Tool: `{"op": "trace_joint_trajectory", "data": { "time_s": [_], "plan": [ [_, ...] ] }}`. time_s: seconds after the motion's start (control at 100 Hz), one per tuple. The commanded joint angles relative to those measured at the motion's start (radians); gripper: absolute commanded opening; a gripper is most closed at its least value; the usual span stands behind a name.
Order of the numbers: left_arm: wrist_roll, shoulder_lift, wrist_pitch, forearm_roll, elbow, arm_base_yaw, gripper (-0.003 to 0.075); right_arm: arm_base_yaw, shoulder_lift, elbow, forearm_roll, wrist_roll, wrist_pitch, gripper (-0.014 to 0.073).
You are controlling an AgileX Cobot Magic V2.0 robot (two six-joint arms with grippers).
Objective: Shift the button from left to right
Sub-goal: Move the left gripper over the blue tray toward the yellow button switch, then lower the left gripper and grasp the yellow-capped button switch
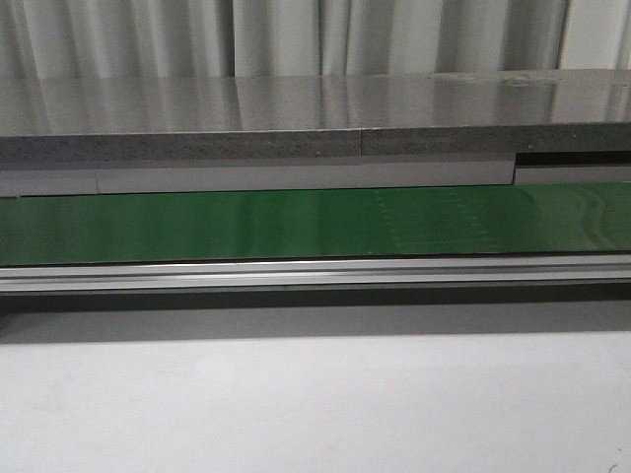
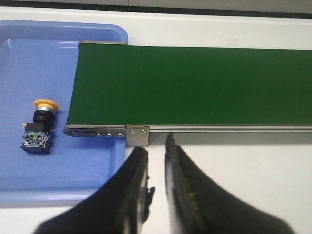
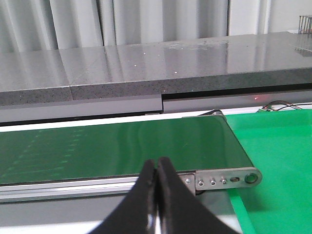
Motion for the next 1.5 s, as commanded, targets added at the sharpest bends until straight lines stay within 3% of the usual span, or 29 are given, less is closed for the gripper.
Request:
{"op": "trace_joint_trajectory", "data": {
  "time_s": [0.0, 0.08, 0.15, 0.3, 0.42, 0.52, 0.93, 1.49],
  "plan": [
    [-0.007, 0.005, -0.051, 0.000, -0.036, -0.004, 0.0322, -0.003, 0.020, -0.018, -0.010, -0.009, -0.075, -0.0067],
    [-0.007, 0.005, -0.051, 0.000, -0.036, -0.004, 0.0504, -0.003, 0.020, -0.018, -0.010, -0.009, -0.075, -0.0067],
    [-0.007, 0.005, -0.051, 0.000, -0.036, -0.004, 0.0559, -0.003, 0.020, -0.018, -0.010, -0.009, -0.075, -0.0067],
    [-0.026, 0.007, -0.041, 0.025, -0.037, -0.002, 0.0541, -0.003, 0.020, -0.018, -0.010, -0.009, -0.075, -0.0067],
    [-0.134, 0.052, 0.012, 0.186, -0.078, 0.033, 0.0542, -0.003, 0.020, -0.018, -0.010, -0.009, -0.075, -0.0067],
    [-0.142, 0.123, 0.023, 0.267, -0.144, 0.087, 0.0542, -0.003, 0.020, -0.018, -0.010, -0.009, -0.075, -0.0067],
    [-0.086, 0.541, 0.027, 0.267, -0.413, 0.301, 0.0542, -0.003, 0.020, -0.018, -0.010, -0.009, -0.075, -0.0067],
    [-0.004, 1.018, 0.116, 0.201, -0.648, 0.340, 0.0542, -0.003, 0.020, -0.018, -0.010, -0.009, -0.075, -0.0067]
  ]
}}
